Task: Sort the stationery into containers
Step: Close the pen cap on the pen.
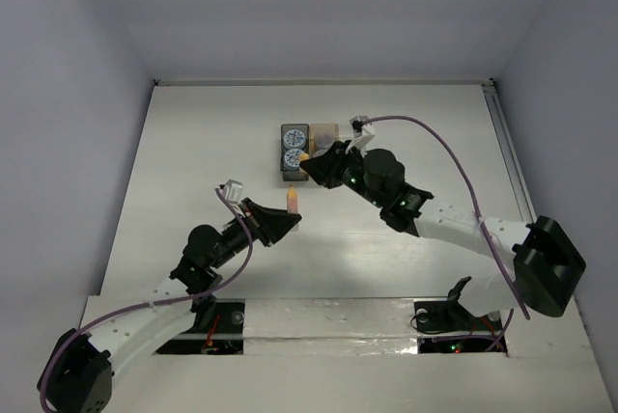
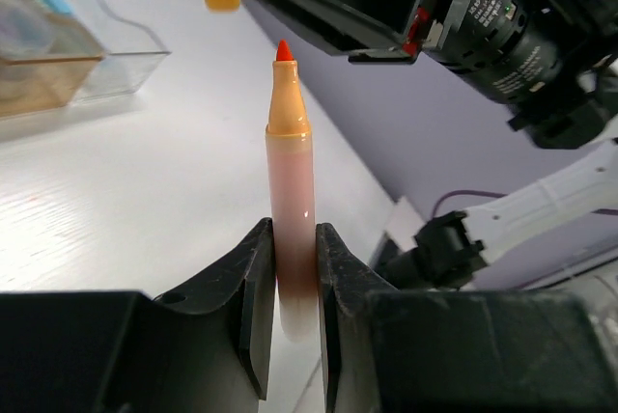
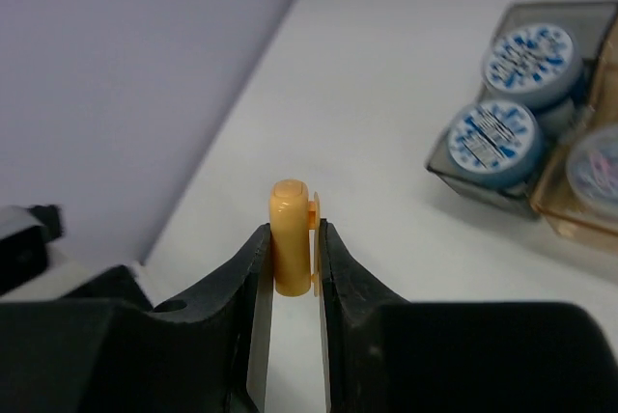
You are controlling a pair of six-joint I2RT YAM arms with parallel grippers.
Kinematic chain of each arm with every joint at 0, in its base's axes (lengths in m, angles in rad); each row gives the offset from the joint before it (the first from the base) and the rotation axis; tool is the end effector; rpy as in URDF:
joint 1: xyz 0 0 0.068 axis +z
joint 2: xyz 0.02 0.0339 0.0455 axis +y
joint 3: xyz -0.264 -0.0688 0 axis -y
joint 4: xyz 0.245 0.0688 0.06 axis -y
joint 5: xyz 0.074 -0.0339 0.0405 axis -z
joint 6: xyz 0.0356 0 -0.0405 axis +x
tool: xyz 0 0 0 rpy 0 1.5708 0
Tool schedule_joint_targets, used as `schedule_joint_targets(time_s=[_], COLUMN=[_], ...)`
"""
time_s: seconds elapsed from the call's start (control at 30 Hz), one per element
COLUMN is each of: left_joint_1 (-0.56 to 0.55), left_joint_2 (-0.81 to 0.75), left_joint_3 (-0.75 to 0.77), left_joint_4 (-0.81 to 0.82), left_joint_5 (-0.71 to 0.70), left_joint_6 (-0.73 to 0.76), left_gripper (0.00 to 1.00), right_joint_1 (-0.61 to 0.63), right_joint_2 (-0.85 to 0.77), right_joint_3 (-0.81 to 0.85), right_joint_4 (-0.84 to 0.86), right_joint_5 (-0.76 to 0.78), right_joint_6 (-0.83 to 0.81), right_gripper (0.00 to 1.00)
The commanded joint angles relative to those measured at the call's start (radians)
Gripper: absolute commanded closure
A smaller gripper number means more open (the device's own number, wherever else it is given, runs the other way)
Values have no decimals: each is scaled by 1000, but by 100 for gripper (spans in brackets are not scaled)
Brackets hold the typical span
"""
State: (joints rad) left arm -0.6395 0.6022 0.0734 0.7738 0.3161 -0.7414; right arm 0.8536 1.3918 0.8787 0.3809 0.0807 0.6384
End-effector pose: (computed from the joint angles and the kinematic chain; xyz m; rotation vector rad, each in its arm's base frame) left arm 0.1128 -0.0977 0.2174 0.2211 1.4588 -1.3569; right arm 0.2154 0.2426 0.2909 -0.1311 1.8110 1.0248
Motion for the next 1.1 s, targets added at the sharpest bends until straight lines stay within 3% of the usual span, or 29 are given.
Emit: schedule_joint_targets(time_s=[0.0, 0.37, 1.07], left_joint_1=[-3, -3, -3], left_joint_2=[13, 18, -41], left_joint_3=[31, 58, 74], left_joint_4=[195, 288, 216], left_joint_5=[84, 126, 109], left_joint_6=[-96, -151, -124], left_gripper=[100, 100, 100], right_joint_1=[-2, -2, -2], right_joint_2=[-37, -19, 4], right_joint_3=[-40, -78, -104], right_joint_4=[237, 505, 587], right_joint_5=[-44, -277, -412], right_joint_6=[55, 170, 222], right_gripper=[100, 100, 100])
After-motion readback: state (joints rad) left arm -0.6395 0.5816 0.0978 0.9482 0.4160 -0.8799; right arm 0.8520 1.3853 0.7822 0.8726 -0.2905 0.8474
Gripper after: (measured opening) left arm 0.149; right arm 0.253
